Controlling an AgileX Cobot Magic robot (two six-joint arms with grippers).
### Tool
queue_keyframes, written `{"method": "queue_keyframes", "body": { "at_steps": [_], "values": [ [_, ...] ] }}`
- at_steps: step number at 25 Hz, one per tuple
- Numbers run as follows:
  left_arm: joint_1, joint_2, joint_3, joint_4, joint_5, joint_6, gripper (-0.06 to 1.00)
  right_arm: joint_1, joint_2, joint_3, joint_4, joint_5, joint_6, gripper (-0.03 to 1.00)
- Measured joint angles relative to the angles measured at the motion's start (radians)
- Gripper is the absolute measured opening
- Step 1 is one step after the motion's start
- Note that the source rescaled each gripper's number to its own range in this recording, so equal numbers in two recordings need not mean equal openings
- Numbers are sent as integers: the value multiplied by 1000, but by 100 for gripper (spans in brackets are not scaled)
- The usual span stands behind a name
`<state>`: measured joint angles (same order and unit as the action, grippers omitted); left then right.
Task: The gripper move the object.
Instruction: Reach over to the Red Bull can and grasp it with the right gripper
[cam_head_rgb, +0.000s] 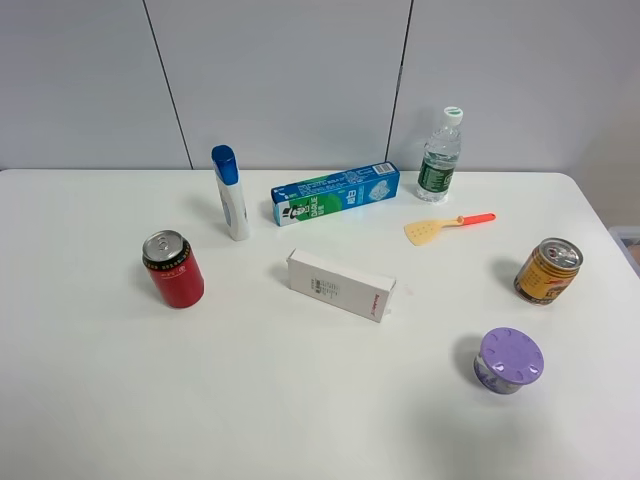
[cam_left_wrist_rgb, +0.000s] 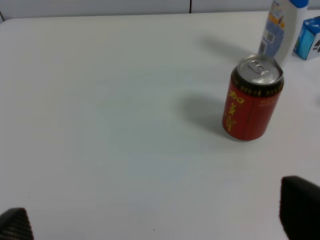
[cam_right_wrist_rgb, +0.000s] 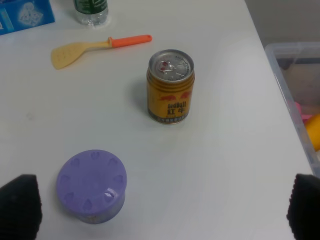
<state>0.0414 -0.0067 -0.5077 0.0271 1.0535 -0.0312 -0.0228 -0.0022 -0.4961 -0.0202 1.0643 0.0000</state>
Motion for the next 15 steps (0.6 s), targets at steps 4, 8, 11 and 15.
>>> {"method": "queue_keyframes", "body": {
  "at_steps": [4, 8, 11, 15],
  "values": [
    [0, 0, 0, 0, 0, 0, 100, 0, 0, 0, 0, 0, 0, 100],
    [0, 0, 0, 0, 0, 0, 100, 0, 0, 0, 0, 0, 0, 100],
    [0, 0, 0, 0, 0, 0, 100, 0, 0, 0, 0, 0, 0, 100],
    [0, 0, 0, 0, 0, 0, 100, 0, 0, 0, 0, 0, 0, 100]
  ]
}}
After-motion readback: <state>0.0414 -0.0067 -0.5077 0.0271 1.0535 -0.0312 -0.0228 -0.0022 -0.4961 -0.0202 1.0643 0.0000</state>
